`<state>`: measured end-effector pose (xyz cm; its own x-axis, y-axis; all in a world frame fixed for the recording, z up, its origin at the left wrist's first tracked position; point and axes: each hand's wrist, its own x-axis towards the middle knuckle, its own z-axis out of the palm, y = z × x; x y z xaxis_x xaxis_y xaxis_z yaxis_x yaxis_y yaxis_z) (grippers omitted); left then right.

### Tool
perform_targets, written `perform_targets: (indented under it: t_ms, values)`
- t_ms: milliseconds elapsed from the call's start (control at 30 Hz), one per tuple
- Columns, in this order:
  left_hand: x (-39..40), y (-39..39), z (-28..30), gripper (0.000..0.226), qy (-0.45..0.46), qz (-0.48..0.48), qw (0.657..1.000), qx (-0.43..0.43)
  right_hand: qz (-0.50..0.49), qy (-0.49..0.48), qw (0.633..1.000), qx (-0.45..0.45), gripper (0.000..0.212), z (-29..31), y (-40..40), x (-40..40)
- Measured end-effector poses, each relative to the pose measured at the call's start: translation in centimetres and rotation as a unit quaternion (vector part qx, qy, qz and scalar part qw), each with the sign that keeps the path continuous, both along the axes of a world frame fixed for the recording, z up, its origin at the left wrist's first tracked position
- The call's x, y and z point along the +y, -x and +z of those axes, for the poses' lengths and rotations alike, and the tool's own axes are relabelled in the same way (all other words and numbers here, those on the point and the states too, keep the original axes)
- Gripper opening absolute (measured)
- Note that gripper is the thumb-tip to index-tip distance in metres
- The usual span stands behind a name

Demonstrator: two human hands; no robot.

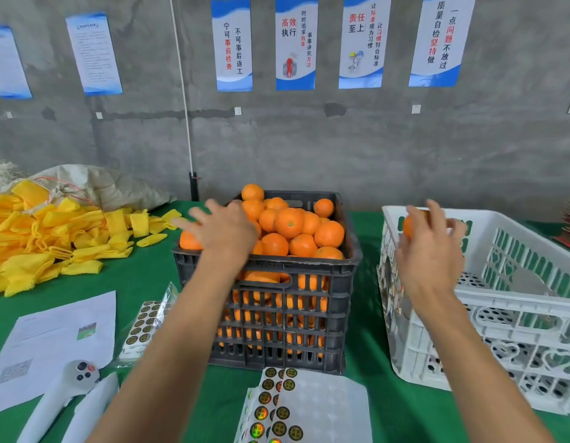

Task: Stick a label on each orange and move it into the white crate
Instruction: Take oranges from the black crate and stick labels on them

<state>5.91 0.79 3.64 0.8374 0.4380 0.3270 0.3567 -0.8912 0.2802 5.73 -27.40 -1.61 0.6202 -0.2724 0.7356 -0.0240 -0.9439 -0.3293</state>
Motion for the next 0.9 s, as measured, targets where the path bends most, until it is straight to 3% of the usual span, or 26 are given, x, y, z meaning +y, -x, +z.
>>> perform_targets:
  t_ms: [100,300,433,567,633,700,800,900]
  values:
    - [3.4,-0.2,-0.2,0.049,0.070,0.021,0.995,0.065,-0.015,-0.017,0.999,0.045,0.041,-1.0,-0.7,-2.8]
    - [2.8,0.1,-1.6,0.034,0.008,-0.019,0.999,-0.042,0.051,-0.006,0.998,-0.035,0.021,-2.6,-0.8,-1.1]
    - [0.2,-0.3,-3.0,0.038,-0.024,-0.132,0.985,-0.107,0.161,0.022,0.980,-0.112,0.018,-3.9,0.5,2.0]
    - [-1.0,-0.8,-2.5,0.045,0.056,-0.219,0.951,-0.211,0.317,-0.082,0.935,-0.134,0.020,-7.5,3.3,3.7]
    - [-1.9,-1.1,-2.5,0.048,0.091,-0.261,0.935,-0.222,0.381,-0.098,0.911,-0.126,0.015,-9.9,4.8,4.3]
    - [-2.9,-1.5,-3.1,0.050,0.133,-0.298,0.925,-0.193,0.445,-0.058,0.891,-0.075,0.011,-12.5,6.1,5.0]
    - [-3.5,-2.2,-3.8,0.048,0.131,-0.302,0.936,-0.126,0.510,0.028,0.855,0.088,0.028,-16.3,7.3,6.0]
    - [-2.8,-2.6,-3.7,0.040,0.153,-0.288,0.943,-0.062,0.523,0.027,0.817,0.241,0.040,-18.9,7.8,6.5]
